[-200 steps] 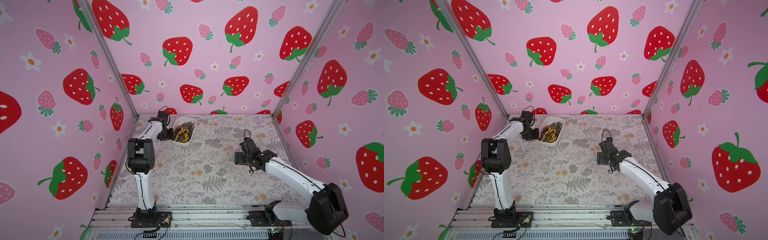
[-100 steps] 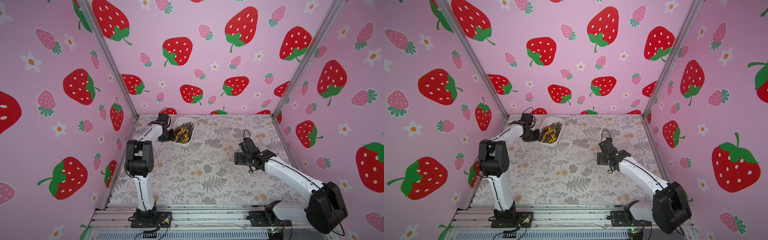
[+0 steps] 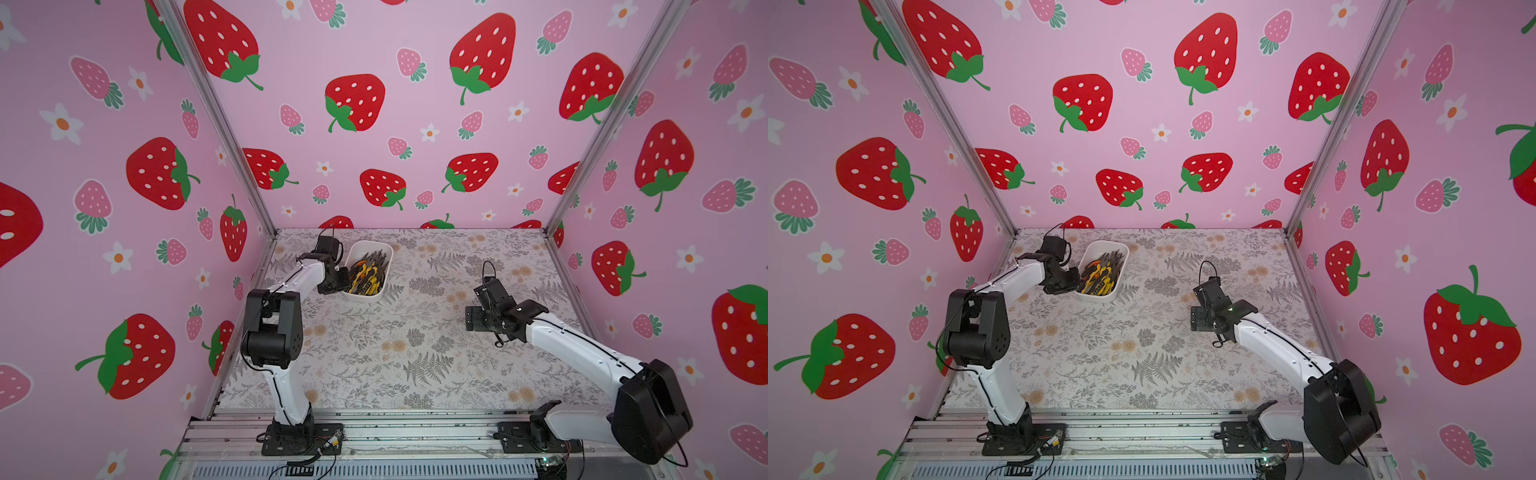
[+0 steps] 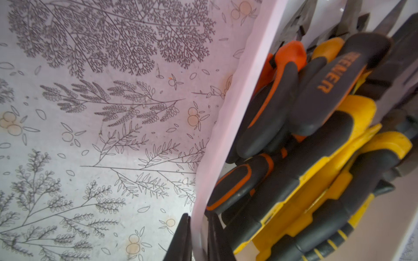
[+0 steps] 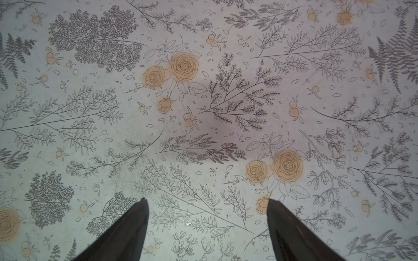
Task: Take the pliers out of the storage box
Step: Move the storage box to the center of the board.
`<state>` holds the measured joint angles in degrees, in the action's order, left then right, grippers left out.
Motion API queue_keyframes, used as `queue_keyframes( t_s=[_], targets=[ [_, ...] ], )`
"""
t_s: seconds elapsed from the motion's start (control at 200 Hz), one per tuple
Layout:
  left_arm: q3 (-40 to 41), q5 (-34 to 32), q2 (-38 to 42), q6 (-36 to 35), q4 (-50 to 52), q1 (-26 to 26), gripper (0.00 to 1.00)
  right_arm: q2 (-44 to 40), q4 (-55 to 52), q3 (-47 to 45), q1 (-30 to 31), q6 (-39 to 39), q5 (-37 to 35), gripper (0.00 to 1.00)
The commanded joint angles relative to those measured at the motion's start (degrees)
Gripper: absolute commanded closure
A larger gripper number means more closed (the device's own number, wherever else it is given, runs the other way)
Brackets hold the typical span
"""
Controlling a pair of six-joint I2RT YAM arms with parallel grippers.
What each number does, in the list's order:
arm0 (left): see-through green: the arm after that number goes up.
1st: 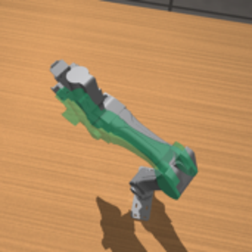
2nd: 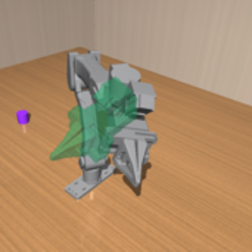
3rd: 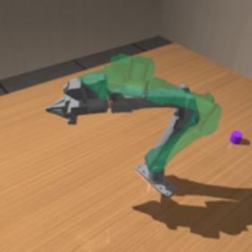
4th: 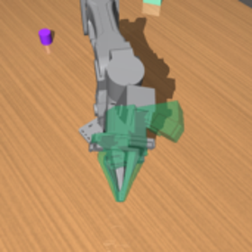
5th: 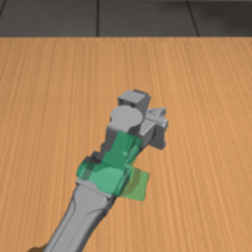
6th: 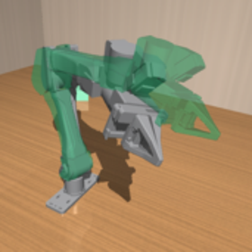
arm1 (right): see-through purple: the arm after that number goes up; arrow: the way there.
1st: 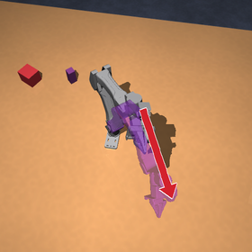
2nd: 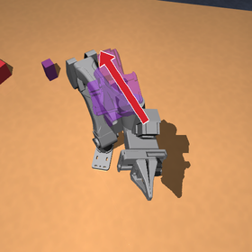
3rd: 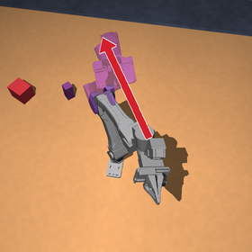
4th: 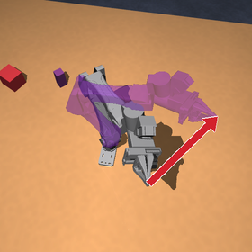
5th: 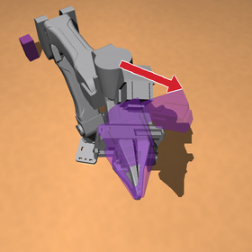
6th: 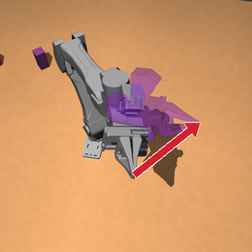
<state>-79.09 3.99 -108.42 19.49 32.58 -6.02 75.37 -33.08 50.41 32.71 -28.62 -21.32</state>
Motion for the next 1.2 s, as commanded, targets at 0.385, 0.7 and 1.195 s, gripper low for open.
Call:
queue_keyframes(
  t_s=[0.385,0.7,1.195],
  targets=[
    [3.2,-3.0,3.4,12.9,4.3,-2.1,0.84,0.4,0.2,0.5,1.6,-1.1,0.2,0.12],
    [4.4,-1.7,4.6,18.4,4.6,-4.2,0.83,1.5,0.7,1.2,2.3,-1.7,0.6,0.13],
    [3.7,-0.1,5.8,15.0,4.5,-5.1,0.7,4.4,-0.1,5.8,4.6,-0.7,-0.2,0.16]
  ],
)
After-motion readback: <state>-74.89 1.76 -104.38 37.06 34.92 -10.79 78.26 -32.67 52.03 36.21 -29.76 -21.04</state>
